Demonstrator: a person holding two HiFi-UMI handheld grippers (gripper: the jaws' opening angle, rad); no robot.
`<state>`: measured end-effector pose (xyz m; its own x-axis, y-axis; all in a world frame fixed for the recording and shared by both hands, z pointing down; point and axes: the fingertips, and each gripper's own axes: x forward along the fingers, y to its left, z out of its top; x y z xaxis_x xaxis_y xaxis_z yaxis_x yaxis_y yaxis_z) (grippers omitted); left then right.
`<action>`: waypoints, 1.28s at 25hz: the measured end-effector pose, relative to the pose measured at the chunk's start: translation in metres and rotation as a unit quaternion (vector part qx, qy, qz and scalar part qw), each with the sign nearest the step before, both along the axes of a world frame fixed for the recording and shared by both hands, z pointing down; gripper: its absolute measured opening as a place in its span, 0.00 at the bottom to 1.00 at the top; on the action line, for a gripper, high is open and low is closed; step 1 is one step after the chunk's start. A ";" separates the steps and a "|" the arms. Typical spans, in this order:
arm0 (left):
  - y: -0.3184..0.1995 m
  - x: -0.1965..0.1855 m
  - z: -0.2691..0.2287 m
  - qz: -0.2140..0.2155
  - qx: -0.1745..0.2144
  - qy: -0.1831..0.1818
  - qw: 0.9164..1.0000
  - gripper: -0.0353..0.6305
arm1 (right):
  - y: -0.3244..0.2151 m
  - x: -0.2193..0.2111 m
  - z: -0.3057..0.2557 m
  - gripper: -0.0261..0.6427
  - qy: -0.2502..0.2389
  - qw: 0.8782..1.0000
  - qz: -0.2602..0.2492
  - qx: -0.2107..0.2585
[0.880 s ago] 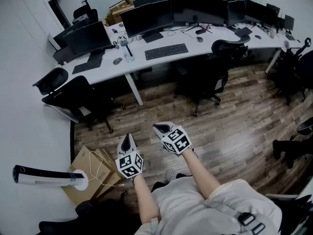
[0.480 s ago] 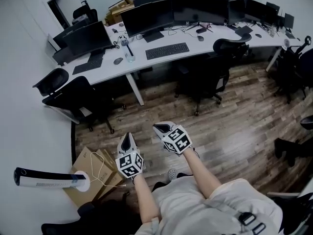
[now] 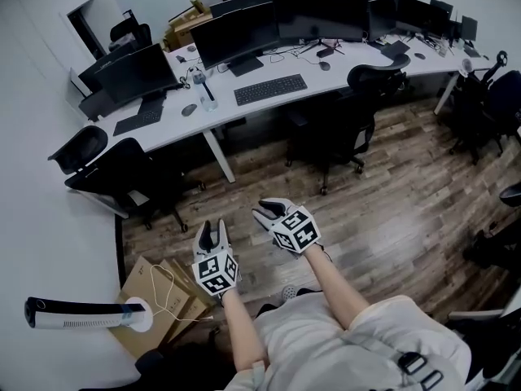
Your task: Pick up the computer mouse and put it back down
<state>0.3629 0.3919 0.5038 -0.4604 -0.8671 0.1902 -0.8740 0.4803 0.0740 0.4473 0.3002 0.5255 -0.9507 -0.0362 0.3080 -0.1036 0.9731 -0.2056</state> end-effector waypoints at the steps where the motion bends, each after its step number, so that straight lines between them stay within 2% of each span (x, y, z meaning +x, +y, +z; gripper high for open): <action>1: -0.002 -0.004 0.000 0.001 0.000 -0.001 1.000 0.30 | -0.002 -0.003 0.000 0.24 0.001 1.000 0.001 0.000; 4: -0.007 -0.015 -0.002 0.004 0.002 -0.002 1.000 0.35 | -0.006 -0.013 0.000 0.29 0.001 1.000 0.002 -0.002; 8: -0.010 -0.024 0.000 0.012 0.002 0.001 1.000 0.37 | -0.009 -0.027 -0.005 0.30 -0.010 1.000 0.007 -0.018; 20: -0.027 -0.068 0.023 0.005 0.001 0.028 1.000 0.37 | -0.029 -0.063 0.023 0.34 0.019 0.999 -0.009 -0.024; 24: -0.047 -0.094 0.025 0.008 0.001 0.030 1.000 0.37 | -0.056 -0.094 0.023 0.31 0.017 0.999 0.000 -0.027; 28: -0.070 -0.134 0.018 0.001 0.000 0.025 1.000 0.37 | -0.082 -0.139 0.021 0.33 0.016 0.999 -0.009 -0.036; 32: -0.096 -0.173 0.013 -0.003 0.000 0.020 1.000 0.37 | -0.113 -0.175 0.022 0.29 -0.003 0.998 0.019 -0.066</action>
<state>0.1896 0.2956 0.5168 -0.4572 -0.8645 0.2087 -0.8676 0.4852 0.1090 0.2718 0.1875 0.5472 -0.9515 -0.0310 0.3060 -0.1376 0.9328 -0.3331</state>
